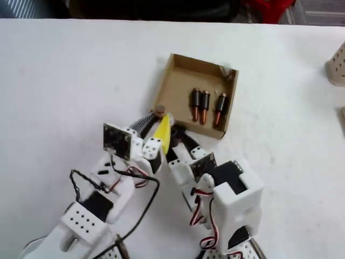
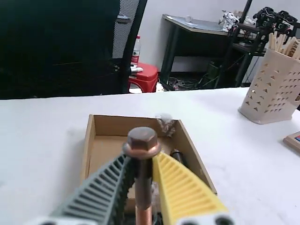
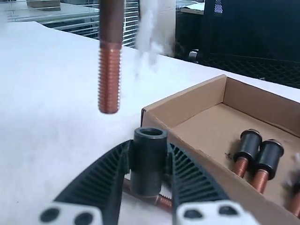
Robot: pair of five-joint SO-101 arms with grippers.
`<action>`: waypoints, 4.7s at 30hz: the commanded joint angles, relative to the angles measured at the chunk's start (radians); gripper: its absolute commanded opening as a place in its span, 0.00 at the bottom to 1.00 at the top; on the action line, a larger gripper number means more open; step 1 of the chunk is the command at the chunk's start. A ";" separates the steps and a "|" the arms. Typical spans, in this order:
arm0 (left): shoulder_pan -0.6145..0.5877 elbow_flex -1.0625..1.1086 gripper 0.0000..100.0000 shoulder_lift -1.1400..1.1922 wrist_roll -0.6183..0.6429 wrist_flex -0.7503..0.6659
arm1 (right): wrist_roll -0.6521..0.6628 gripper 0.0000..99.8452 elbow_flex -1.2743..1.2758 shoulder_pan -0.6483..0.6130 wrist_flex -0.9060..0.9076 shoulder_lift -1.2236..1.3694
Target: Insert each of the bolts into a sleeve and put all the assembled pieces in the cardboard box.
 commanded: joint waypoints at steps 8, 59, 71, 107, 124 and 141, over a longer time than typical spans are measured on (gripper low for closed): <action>0.008 -0.015 0.02 -0.039 0.006 -0.005 | -0.006 0.02 0.011 -0.033 -0.022 -0.033; -0.025 -0.157 0.02 0.337 0.110 -0.316 | -0.002 0.02 0.011 -0.038 -0.021 -0.033; -0.022 -0.140 0.02 0.369 0.169 -0.315 | -0.002 0.02 0.011 -0.033 -0.022 -0.033; -0.007 -0.244 0.02 0.486 0.170 -0.210 | 0.003 0.02 0.011 -0.030 -0.027 -0.035; -0.001 -0.167 0.02 0.225 0.178 0.012 | 0.003 0.02 0.011 -0.016 -0.027 -0.035; -0.013 -0.304 0.02 0.544 0.172 -0.126 | 0.002 0.02 0.012 -0.010 -0.027 -0.036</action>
